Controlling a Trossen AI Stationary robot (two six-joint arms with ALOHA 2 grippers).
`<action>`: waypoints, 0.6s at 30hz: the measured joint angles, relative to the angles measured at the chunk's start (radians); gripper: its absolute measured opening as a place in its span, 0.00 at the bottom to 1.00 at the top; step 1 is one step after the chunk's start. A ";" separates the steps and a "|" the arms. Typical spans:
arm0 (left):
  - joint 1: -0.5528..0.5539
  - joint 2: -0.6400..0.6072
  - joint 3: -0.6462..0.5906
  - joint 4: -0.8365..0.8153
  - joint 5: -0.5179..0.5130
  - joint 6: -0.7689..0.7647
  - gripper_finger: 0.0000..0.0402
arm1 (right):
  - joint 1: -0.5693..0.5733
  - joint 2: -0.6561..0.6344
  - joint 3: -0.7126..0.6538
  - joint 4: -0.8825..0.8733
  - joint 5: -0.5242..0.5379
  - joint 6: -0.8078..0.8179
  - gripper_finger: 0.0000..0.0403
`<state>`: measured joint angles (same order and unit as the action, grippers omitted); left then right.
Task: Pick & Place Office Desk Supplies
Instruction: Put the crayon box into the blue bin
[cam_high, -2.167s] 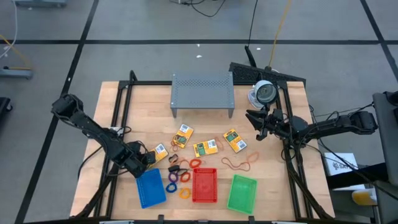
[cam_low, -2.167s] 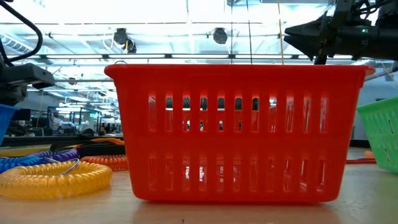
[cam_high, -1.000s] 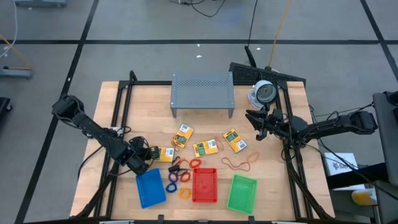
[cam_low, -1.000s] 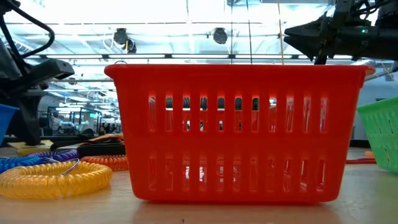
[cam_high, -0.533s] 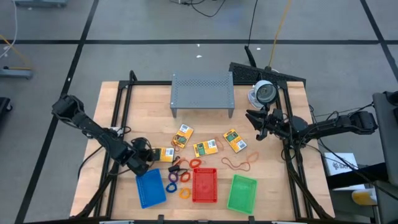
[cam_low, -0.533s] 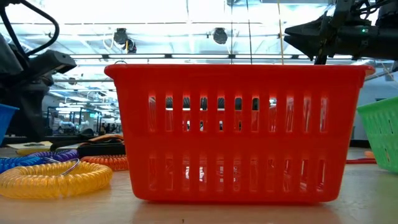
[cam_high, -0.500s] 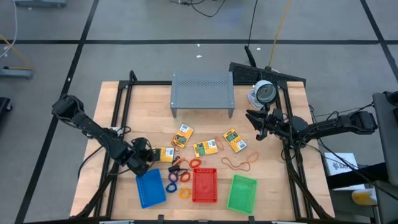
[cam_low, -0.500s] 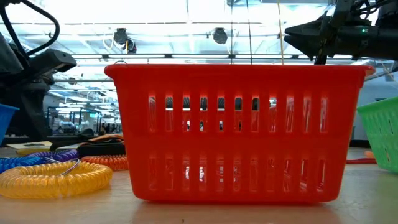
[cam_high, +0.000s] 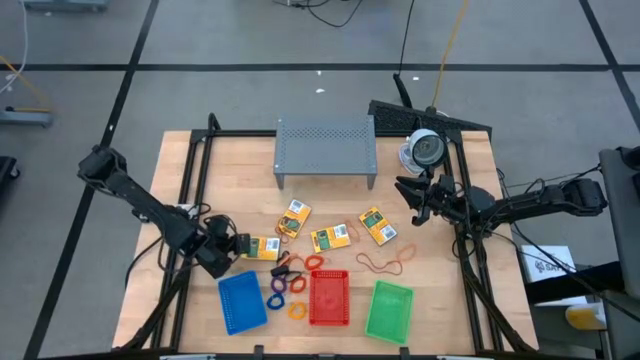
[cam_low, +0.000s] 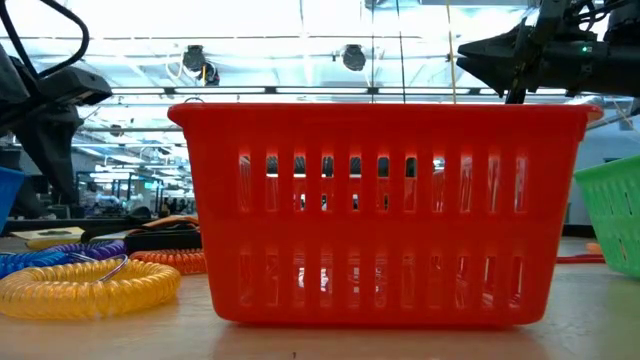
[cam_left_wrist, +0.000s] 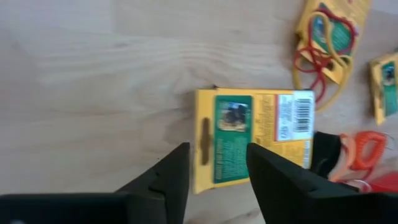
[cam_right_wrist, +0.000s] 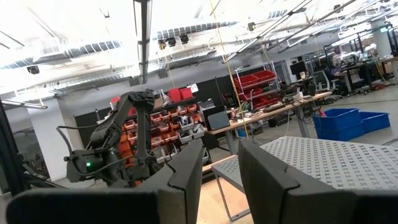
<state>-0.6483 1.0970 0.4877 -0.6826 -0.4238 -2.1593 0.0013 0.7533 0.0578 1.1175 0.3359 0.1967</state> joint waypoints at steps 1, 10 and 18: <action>0.000 -0.008 0.000 -0.017 0.009 -0.002 0.43 | 0.000 0.000 0.000 0.000 0.000 0.000 0.23; 0.000 -0.009 0.000 -0.040 0.041 -0.001 0.44 | 0.000 0.000 0.000 0.000 0.000 0.000 0.23; 0.000 0.003 -0.029 0.006 0.045 -0.001 0.44 | 0.000 0.000 0.000 0.000 0.000 0.000 0.23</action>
<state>-0.6483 1.0996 0.4587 -0.6764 -0.3791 -2.1605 0.0013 0.7532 0.0576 1.1179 0.3355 0.1967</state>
